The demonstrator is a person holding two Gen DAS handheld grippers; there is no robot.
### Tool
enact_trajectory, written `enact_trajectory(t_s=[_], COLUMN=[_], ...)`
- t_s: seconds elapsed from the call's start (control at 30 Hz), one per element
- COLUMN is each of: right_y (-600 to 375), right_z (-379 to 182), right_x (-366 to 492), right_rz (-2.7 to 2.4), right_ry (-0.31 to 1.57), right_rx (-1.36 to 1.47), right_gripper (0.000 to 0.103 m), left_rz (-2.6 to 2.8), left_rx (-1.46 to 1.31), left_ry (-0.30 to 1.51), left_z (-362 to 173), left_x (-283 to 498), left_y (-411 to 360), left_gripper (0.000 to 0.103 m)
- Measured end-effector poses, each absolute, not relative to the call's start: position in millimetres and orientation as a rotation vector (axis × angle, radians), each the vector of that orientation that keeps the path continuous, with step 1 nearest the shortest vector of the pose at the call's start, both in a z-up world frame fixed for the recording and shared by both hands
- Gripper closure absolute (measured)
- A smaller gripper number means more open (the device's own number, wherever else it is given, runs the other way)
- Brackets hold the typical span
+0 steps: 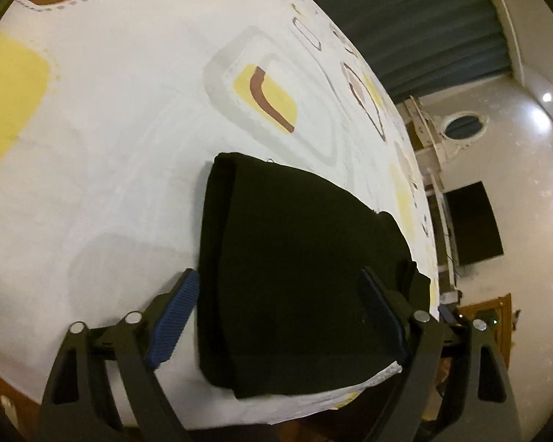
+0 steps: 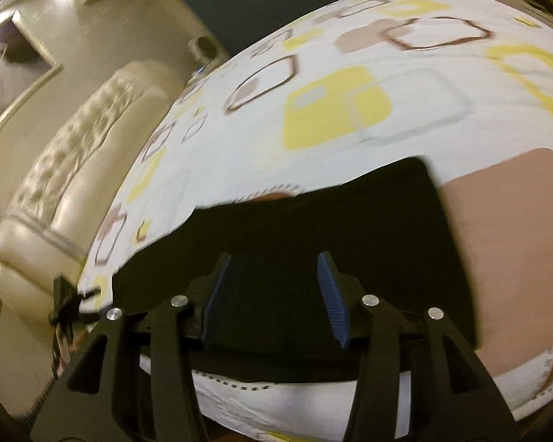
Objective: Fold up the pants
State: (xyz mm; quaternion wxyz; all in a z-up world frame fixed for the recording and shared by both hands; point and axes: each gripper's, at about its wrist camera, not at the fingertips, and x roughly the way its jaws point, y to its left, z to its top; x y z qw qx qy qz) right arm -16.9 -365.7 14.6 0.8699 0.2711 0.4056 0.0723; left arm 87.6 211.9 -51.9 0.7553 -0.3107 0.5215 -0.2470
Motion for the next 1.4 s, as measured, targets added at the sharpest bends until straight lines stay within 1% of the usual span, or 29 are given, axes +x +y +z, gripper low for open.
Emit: enact_trajectory(t_s=[0.17,0.2,0.23,0.3,0.37,0.4,0.43,0.47,0.57,0.77,0.9,1.0,1.17,1.3,1.4], right_y=[-340,-337,-333,-328,-326,-324,-323,-321,-323,-339,-346,-349,-353,-356,-360], right_z=[4,2,-1,-2,-2,-1,0,2,4,-1,3,7,12,18,21], right_x=[-16,-16,-16,-16,-18,-20,-20,-21,-24,-27,-29,-31,-35,-37,-39], right_rz=[0.221,0.229,0.239,0.255,0.260,0.261,0.260,0.255,0.237,0.196,0.182,0.181,0.180,0.190,0.186], right_ry=[0.887,0.892,0.896,0.896,0.885,0.875,0.867,0.861,0.843,0.843,0.833,0.824,0.817,0.802,0.797], right_rx=[0.545,0.545,0.542,0.536,0.519,0.500,0.484,0.471,0.469,0.531,0.554,0.571,0.593,0.589,0.596], right_gripper=[0.055,0.055,0.055,0.055,0.054,0.054,0.052,0.048,0.045,0.044,0.044,0.044,0.043,0.043,0.043], left_rz=[-0.616,-0.646,-0.665,-0.670,-0.667,-0.666,-0.658,-0.648,-0.627,-0.663,-0.685,-0.675,-0.659,-0.646,-0.620], left_rx=[-0.668,-0.690,-0.712,-0.733,-0.763,-0.774,-0.769,-0.758,-0.702,-0.624,-0.522,-0.426,-0.270,-0.210,-0.118], left_ry=[1.160,1.178,1.199,1.264,1.283,1.286,1.288,1.283,1.257,1.174,1.147,1.147,1.129,1.159,1.149], left_z=[-59,-61,-65,-75,-79,-79,-76,-71,-51,18,65,89,109,102,91], left_x=[103,106,109,116,119,119,119,118,117,114,114,115,107,104,99], left_y=[191,184,178,167,163,161,160,157,144,109,62,20,-46,-97,-138], left_gripper=[0.023,0.031,0.036,0.068,0.078,0.082,0.083,0.085,0.087,0.088,0.088,0.088,0.088,0.088,0.088])
